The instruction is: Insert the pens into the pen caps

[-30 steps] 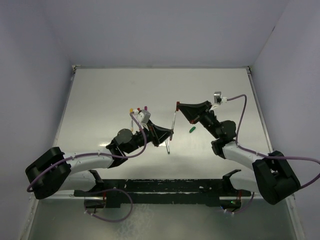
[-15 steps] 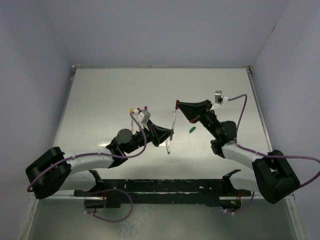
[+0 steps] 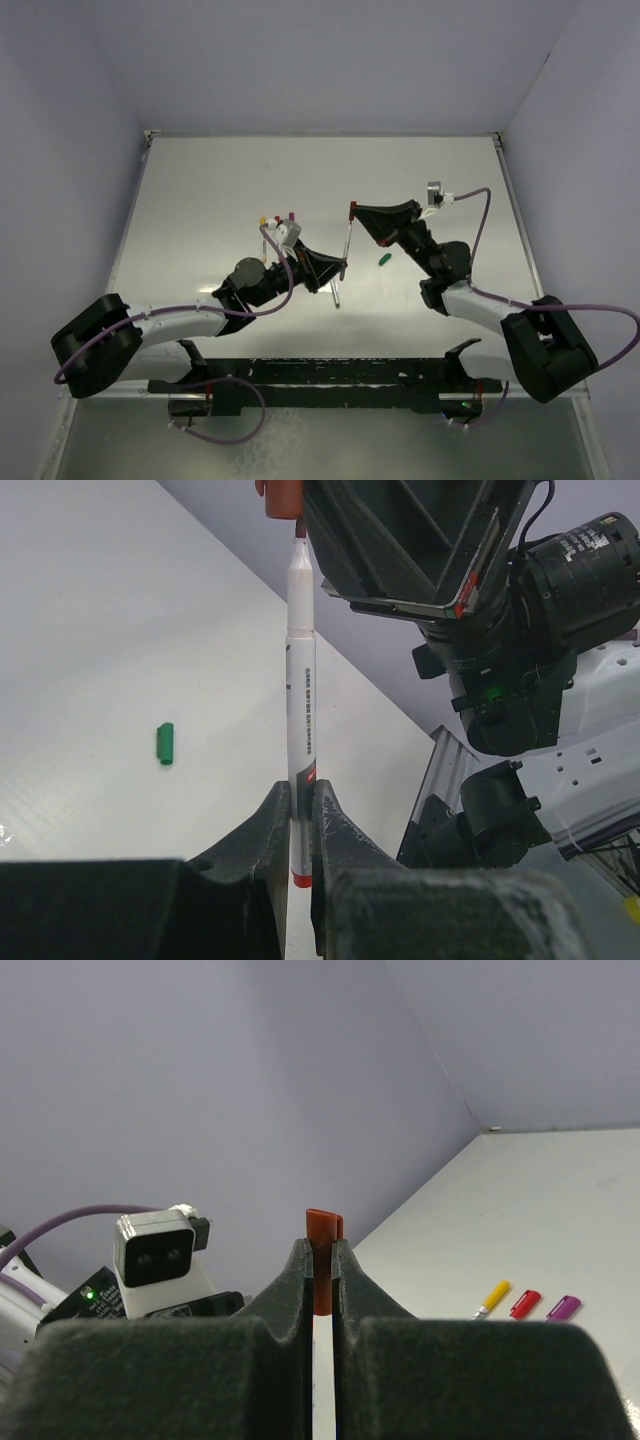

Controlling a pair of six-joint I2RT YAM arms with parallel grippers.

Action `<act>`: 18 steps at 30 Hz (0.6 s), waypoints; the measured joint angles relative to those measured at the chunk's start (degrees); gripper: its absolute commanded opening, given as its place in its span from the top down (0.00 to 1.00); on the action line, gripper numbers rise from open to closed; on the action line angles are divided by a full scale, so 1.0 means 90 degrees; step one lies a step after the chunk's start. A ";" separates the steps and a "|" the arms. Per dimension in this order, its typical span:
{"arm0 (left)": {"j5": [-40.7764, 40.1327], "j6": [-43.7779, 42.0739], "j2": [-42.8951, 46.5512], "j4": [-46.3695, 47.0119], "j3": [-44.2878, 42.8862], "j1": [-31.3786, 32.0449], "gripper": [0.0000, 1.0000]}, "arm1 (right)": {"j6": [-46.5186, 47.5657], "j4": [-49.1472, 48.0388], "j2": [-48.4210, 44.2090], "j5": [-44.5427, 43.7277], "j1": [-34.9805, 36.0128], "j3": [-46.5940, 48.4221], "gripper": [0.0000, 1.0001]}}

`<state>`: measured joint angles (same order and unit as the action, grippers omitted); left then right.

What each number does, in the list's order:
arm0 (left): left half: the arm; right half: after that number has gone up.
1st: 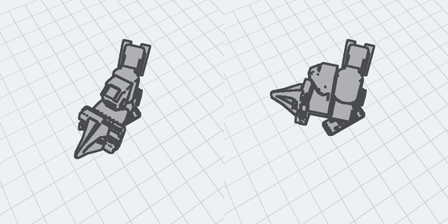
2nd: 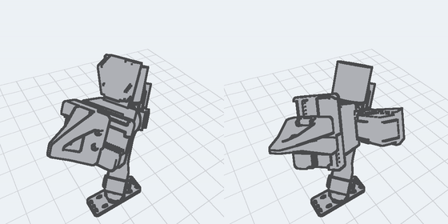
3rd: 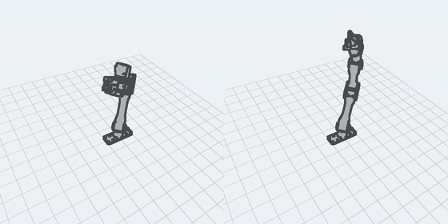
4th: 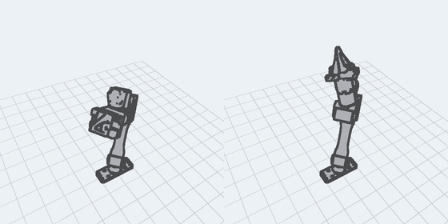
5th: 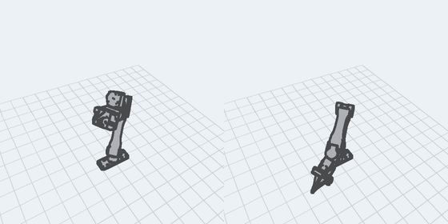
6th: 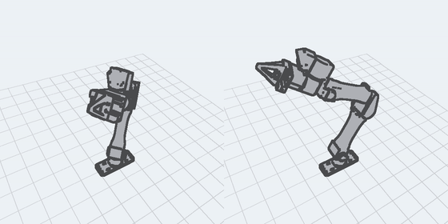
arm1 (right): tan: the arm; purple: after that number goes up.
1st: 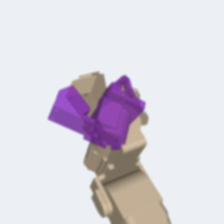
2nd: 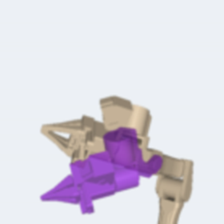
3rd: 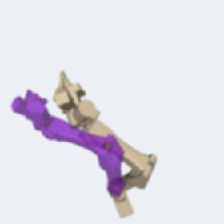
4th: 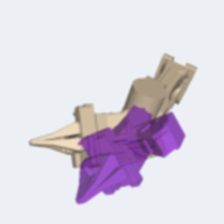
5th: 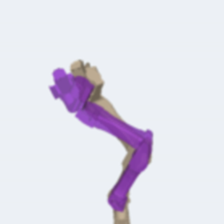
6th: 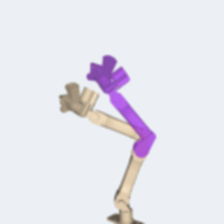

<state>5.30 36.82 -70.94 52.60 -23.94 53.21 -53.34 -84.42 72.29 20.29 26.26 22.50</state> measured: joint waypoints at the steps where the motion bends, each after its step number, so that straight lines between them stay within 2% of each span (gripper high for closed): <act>1: -0.0002 0.0000 0.0000 -0.0002 0.0000 0.0000 1.00 | -0.0010 0.0002 0.0010 0.0002 0.0000 0.0000 1.00; 18: -0.0112 -0.0049 0.0027 -0.0155 0.0000 0.0000 1.00 | -0.0058 -0.0002 0.0012 0.0012 0.0041 0.0000 1.00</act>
<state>4.29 36.38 -70.70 51.20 -23.94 53.21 -53.87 -84.44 72.40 20.40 26.63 22.50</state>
